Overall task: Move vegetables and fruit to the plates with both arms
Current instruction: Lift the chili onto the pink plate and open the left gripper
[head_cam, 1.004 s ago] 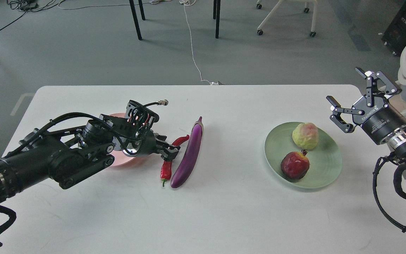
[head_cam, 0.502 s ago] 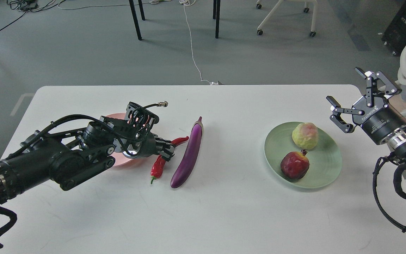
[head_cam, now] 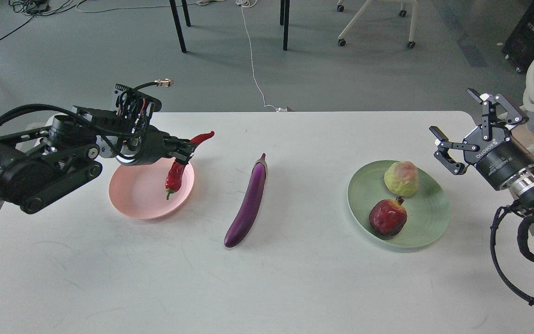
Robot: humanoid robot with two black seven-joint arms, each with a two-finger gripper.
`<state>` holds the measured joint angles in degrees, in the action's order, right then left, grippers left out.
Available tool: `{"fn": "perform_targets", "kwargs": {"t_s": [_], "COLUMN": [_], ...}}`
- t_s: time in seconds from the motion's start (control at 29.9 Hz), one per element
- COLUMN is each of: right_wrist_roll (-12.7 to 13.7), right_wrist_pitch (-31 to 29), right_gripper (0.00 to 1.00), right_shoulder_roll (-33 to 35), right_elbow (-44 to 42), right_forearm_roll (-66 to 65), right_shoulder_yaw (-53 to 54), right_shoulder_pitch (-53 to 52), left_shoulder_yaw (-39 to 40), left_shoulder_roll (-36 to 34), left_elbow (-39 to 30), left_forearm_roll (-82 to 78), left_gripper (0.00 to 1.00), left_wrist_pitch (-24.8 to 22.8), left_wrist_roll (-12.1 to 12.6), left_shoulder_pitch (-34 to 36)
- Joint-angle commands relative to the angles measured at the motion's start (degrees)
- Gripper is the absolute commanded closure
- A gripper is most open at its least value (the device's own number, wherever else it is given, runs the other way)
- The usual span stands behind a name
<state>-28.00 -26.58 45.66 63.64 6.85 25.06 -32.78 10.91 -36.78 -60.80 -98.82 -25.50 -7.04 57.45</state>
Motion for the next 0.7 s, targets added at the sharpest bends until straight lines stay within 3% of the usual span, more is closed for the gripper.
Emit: {"fn": "perform_targets", "kwargs": {"t_s": [0.0,0.1,0.33,0.47,0.57,0.64,0.67], "right_wrist_roll": [0.00,0.00,0.00,0.00,0.00,0.00,0.00], "right_wrist_pitch": [0.04,0.04,-0.05,-0.05,-0.22,-0.22,-0.22], "right_gripper": [0.03,0.03,0.03,0.03,0.03,0.03,0.03], "right_shoulder_roll": [-0.13,-0.31,-0.22,-0.04,0.04,0.05,0.05], "right_elbow": [0.00,0.00,0.00,0.00,0.00,-0.09,-0.09], "right_forearm_roll": [0.00,0.00,-0.09,-0.09,-0.09,-0.09,-0.09], "right_shoulder_yaw": [-0.02,-0.02,-0.02,0.07,0.07,0.07,-0.02], "right_shoulder_pitch": [0.00,0.00,0.00,0.00,0.00,0.00,0.00], "left_shoulder_yaw": [-0.19,-0.27,-0.19,0.87,1.31,1.48,1.48], "left_shoulder_roll": [-2.95,-3.04,-3.04,-3.39,-2.95,-1.38,0.63], "left_elbow": [0.41,1.29,1.64,0.16,-5.45,-9.06,-10.56], "left_forearm_roll": [0.20,0.47,0.64,1.25,2.57,4.59,5.73], "left_gripper": [0.81,0.68,0.22,0.15,0.14,0.14,0.13], "left_wrist_pitch": [1.41,3.70,4.41,4.23,4.06,3.97,3.97], "left_wrist_roll": [-0.34,-0.34,-0.34,-0.34,0.80,2.55,4.65], "left_shoulder_pitch": [-3.74,-4.80,-5.68,-5.16,-2.71,-0.68,-0.24]}}
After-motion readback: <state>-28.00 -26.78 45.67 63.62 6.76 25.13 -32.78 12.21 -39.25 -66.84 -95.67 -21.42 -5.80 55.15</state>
